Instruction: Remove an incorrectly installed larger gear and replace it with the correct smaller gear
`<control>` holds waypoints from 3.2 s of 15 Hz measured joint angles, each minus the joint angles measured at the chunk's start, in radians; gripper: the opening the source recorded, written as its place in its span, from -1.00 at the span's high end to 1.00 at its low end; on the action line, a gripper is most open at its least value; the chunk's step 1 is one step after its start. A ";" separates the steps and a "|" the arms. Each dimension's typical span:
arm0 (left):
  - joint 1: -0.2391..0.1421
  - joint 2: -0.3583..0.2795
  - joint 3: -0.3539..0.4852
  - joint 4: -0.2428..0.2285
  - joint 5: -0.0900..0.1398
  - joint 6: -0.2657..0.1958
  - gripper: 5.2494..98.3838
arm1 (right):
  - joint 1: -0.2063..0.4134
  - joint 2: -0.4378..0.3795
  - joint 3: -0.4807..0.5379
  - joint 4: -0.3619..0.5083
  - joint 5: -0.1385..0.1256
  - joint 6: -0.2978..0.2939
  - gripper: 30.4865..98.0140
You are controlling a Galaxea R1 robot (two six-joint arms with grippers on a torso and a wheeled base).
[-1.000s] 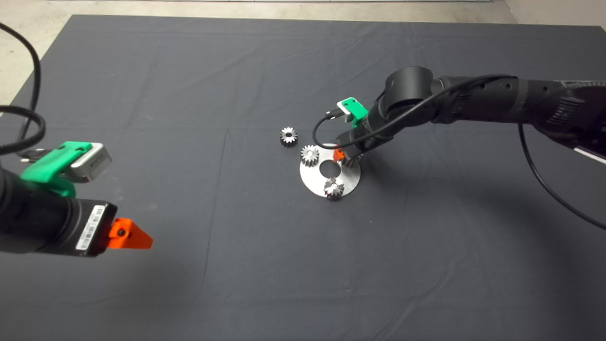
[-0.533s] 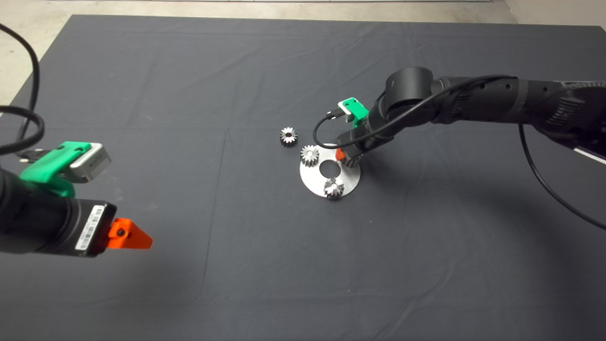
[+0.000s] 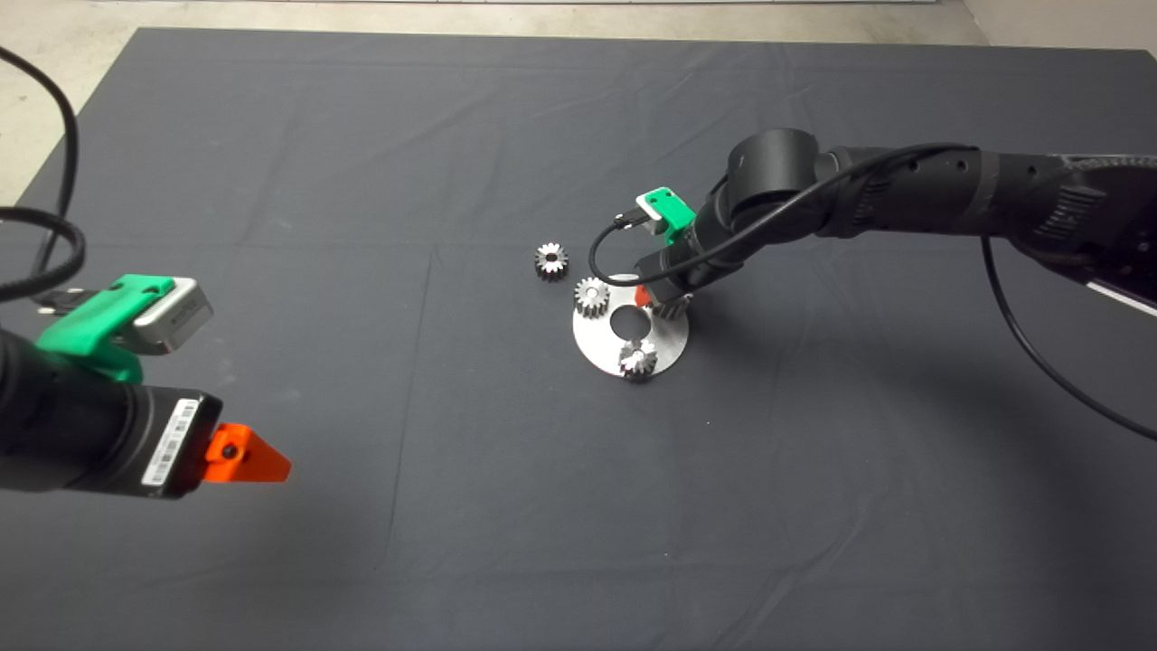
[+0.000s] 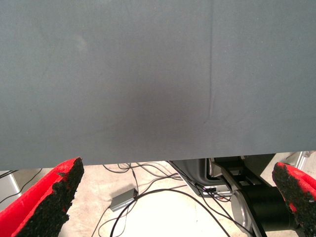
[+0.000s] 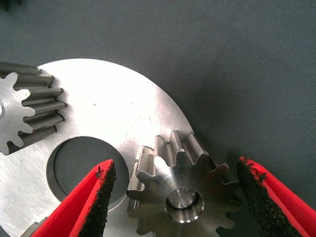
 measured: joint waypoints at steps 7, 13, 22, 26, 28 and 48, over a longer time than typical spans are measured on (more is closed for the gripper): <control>0.000 0.000 0.000 0.000 0.000 0.000 -0.99 | 0.000 0.010 -0.015 0.000 -0.001 0.000 -0.03; 0.000 0.000 0.000 0.000 0.000 0.000 -0.99 | 0.000 0.014 -0.016 0.002 -0.006 0.000 -0.03; 0.000 0.000 0.000 0.000 0.000 0.000 -0.99 | 0.001 0.017 -0.020 0.062 -0.084 -0.001 -0.03; 0.000 0.000 0.000 0.000 0.000 0.000 -0.99 | 0.004 0.019 -0.021 0.075 -0.084 -0.001 0.07; 0.000 0.000 0.000 0.000 0.000 0.000 -0.99 | 0.003 0.019 -0.021 0.077 -0.084 -0.001 0.12; 0.000 -0.003 0.000 -0.001 0.000 0.000 -0.99 | 0.006 0.020 -0.040 0.099 -0.062 -0.003 0.50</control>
